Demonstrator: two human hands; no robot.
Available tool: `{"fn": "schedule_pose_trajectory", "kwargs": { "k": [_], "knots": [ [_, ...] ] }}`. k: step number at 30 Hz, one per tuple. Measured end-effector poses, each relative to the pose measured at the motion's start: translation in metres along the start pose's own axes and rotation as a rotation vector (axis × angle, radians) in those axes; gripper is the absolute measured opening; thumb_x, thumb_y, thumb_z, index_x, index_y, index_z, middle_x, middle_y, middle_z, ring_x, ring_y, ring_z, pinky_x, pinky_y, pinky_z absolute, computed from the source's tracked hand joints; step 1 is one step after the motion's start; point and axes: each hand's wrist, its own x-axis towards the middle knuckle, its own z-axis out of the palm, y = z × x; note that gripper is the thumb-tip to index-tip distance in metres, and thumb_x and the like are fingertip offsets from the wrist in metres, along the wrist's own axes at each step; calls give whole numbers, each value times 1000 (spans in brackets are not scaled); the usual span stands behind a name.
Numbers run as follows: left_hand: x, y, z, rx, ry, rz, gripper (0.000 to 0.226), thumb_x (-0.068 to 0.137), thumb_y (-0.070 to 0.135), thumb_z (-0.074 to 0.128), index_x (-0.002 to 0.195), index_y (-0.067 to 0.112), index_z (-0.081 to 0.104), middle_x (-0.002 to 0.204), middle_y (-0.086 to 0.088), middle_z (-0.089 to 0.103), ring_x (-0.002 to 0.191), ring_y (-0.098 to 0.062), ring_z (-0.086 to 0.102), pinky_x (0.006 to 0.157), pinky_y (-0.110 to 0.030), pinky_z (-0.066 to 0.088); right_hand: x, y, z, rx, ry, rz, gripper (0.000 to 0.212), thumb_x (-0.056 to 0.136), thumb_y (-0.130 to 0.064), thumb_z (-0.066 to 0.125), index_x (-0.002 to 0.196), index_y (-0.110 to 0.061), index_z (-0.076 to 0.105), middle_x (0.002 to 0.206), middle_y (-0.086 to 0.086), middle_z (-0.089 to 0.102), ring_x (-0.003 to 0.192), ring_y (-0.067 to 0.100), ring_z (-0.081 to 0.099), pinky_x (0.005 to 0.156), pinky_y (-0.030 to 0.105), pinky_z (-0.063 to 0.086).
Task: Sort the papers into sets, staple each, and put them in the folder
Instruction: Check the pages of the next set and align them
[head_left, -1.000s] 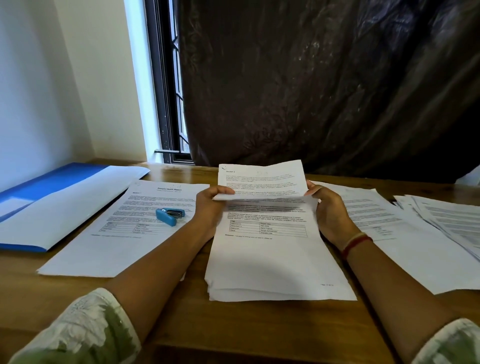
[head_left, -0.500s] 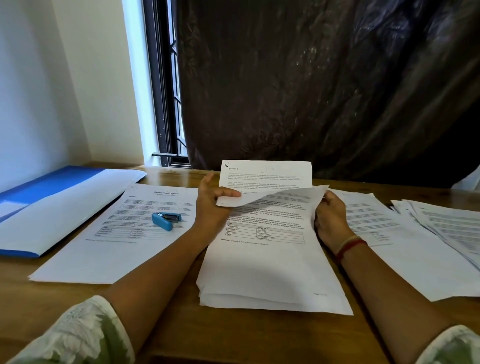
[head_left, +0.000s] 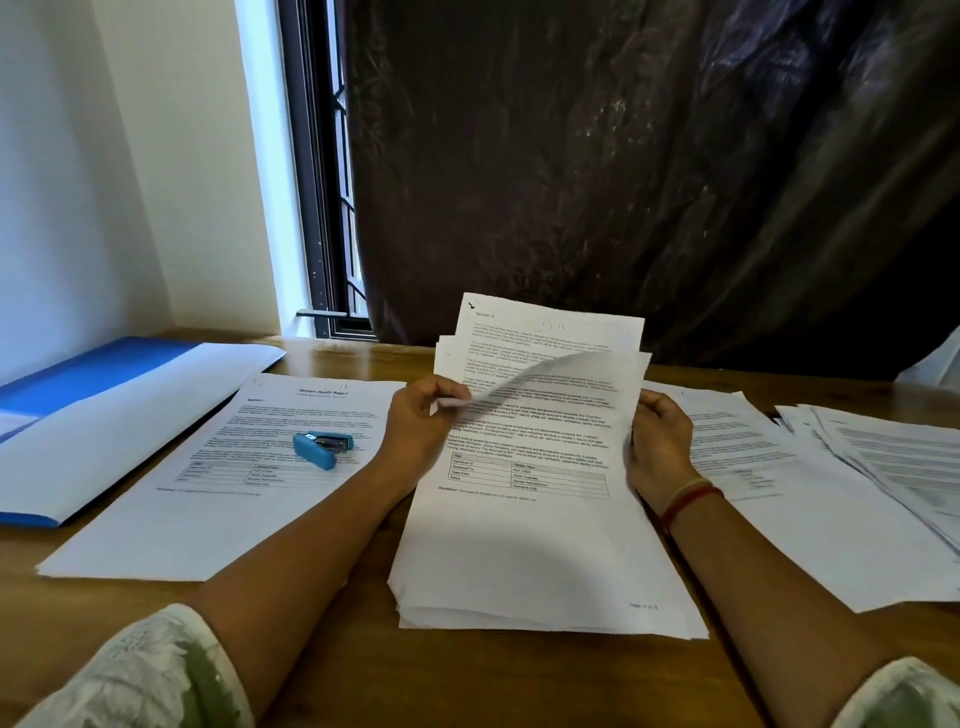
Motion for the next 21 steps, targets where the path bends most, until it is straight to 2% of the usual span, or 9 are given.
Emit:
{"fn": "schedule_pose_trajectory", "kwargs": {
  "k": [2,4,6,8,11,13,16,19,21],
  "knots": [
    [0,0,-1,27,-6,17,33,77,-11,69,71,21,70,121,-8,61,117,-26,55,82,-24,55,-2,-2,0,-6,-2,-20,21,93,3,51,100,-10,66,106,15,69,98,32,65,80,35,58],
    [-1,1,-1,123,8,40,31,76,-9,72,71,21,68,133,-7,54,121,-21,50,78,-13,51,-3,-3,-2,7,-26,-36,21,93,3,52,95,-13,67,106,16,68,96,31,65,76,33,58],
    [0,-1,-2,152,16,51,32,77,-10,71,69,21,67,141,-6,49,126,-22,45,77,-10,49,-5,-6,-4,55,-101,-49,20,93,1,54,91,-14,67,100,13,69,89,28,66,69,29,59],
    [2,-4,-2,134,13,45,31,78,-9,71,70,20,68,146,-5,44,131,-24,43,82,-13,50,-9,-9,-6,92,-194,-64,16,94,-2,54,94,-12,66,94,8,69,81,22,66,64,26,59],
    [0,-3,0,101,-15,46,27,79,-7,69,72,18,69,147,-6,45,131,-25,44,86,-15,51,-9,-13,-9,4,-315,-71,15,97,-11,52,97,-16,67,88,3,70,75,18,67,64,27,58],
    [-1,-2,0,51,-17,42,26,79,-6,70,72,19,70,144,-5,49,130,-26,47,90,-24,52,-9,-15,-8,-35,-375,-20,16,98,-22,51,92,-17,65,82,3,68,72,19,64,64,30,55],
    [0,-2,-2,17,-29,87,31,78,-3,73,68,26,73,142,1,51,126,-22,52,90,-39,55,-9,-17,-6,-50,-376,23,20,98,-22,48,92,-14,65,83,5,68,76,21,64,72,35,54],
    [-1,4,-2,40,-51,93,35,77,-5,74,64,27,75,145,3,47,126,-16,50,88,-34,56,-8,-17,-7,-40,-315,57,23,98,-20,44,97,-13,66,90,5,69,87,24,64,83,39,53],
    [-4,9,-2,36,-74,80,32,78,-10,70,65,20,72,138,0,54,121,-20,54,84,-30,57,-7,-16,-8,-71,-289,65,22,98,-20,45,96,-13,66,88,6,68,92,29,62,89,43,51]
  ]
}}
